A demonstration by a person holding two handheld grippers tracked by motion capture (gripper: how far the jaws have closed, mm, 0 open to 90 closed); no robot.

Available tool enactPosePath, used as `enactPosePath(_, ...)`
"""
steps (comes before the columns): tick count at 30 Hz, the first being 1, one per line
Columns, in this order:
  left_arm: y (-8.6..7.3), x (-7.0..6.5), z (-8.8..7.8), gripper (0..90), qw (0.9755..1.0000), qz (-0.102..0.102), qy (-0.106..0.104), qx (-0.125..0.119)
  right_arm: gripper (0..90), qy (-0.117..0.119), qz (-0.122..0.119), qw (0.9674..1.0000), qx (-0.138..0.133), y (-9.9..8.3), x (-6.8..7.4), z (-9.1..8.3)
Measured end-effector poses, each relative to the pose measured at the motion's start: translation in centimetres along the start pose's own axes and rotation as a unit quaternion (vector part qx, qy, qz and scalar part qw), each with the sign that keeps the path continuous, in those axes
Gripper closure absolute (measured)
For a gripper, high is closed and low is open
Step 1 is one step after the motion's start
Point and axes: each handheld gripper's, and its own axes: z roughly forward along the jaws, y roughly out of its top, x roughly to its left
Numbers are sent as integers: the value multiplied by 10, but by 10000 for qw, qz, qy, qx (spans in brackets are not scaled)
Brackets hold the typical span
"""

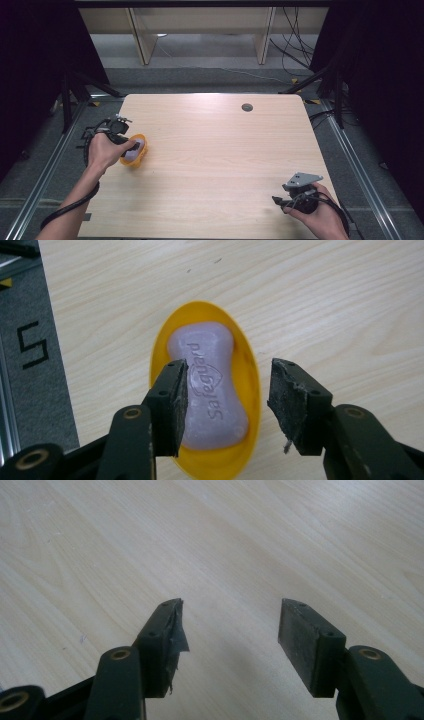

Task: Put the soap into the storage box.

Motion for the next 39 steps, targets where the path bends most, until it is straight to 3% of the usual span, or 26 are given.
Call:
enactPosePath(7,-15,-10,-15,475,9994,135,-72,-315,437,3,12,10000,-12,0,0,0)
enactPosePath(13,-30,-21,-21,445,9986,382,-155,-329,435,18,-9,10000,0,-1,0,1)
enactPosePath(17,-42,-29,-23,434,9978,450,-198,-451,434,-2,-82,10000,-20,0,-1,1)
enactPosePath(19,-48,-34,-23,422,9972,491,-188,-524,434,8,1,10000,-11,0,0,0)
enactPosePath(23,-63,-46,-21,421,9962,618,-235,-565,431,14,-12,10000,0,-1,1,1)
enactPosePath(24,-71,-52,-18,421,9961,607,-159,-625,431,18,26,10000,-12,-1,1,1)
enactPosePath(26,-74,-53,-19,421,9957,679,-220,-588,431,41,85,10000,20,0,2,0)
enactPosePath(31,-91,-66,-13,421,9944,663,-296,-762,430,19,27,10000,-6,0,1,1)
enactPosePath(33,-99,-70,-12,421,9939,798,-305,-698,431,31,-4,10000,-24,0,1,1)
enactPosePath(34,-105,-76,-7,421,9934,657,-373,-858,430,30,-11,10000,-20,0,1,1)
enactPosePath(37,-117,-81,0,423,9923,813,-361,-862,430,51,65,10000,-3,0,1,0)
enactPosePath(39,-128,-86,7,434,9907,791,-392,-1036,430,41,-27,10000,-25,-1,1,1)
